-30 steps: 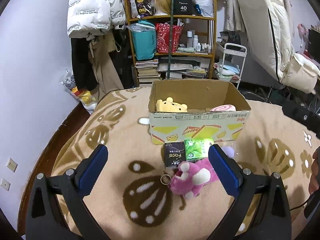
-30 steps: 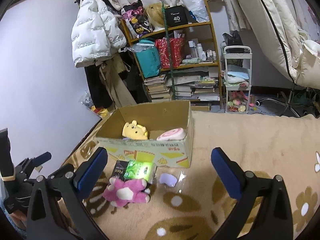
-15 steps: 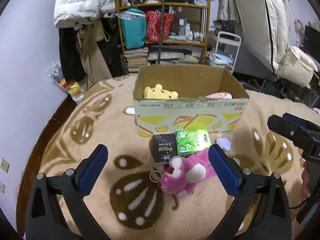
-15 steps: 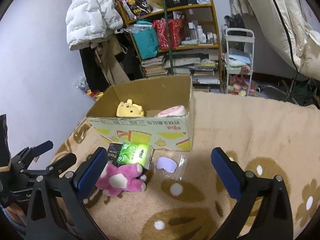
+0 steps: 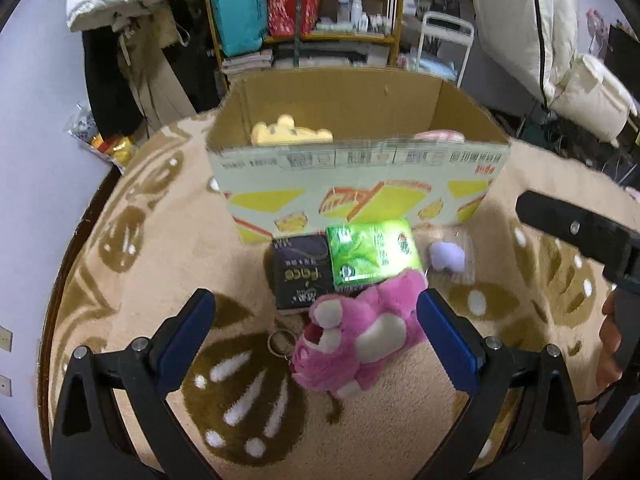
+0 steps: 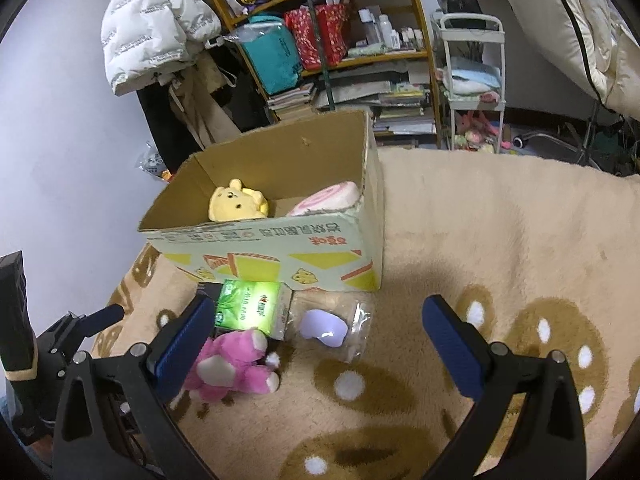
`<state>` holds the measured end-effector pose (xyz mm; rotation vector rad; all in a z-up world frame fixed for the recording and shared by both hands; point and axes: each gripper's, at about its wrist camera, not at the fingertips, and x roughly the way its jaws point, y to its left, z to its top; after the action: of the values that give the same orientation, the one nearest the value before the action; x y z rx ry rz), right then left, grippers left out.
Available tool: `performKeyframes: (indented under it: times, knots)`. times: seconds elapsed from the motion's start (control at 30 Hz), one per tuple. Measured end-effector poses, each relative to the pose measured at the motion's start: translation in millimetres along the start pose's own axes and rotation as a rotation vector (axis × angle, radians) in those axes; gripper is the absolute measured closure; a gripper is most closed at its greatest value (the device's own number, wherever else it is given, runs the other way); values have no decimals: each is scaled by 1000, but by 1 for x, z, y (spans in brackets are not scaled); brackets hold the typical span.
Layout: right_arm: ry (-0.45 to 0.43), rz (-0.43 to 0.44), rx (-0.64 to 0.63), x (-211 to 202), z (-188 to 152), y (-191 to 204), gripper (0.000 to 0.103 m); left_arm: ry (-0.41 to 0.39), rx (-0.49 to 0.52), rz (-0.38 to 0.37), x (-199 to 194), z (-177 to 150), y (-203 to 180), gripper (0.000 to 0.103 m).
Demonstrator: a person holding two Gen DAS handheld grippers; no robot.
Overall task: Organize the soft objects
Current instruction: 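Lower the left tool onto the pink plush bear while the right tool lowers onto the clear bag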
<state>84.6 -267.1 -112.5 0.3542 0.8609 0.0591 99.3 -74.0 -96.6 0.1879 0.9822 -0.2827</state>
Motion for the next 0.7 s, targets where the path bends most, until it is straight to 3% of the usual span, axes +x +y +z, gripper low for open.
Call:
performKeyframes:
  times: [0.23,0.7]
  knots:
    - [61,-27,15,29,-3,-9,0,94,35,1,28,-3,-9,4]
    - [172,-72,-1,82,-14,-18,0,204,-18,-86,61,-6,-7,4]
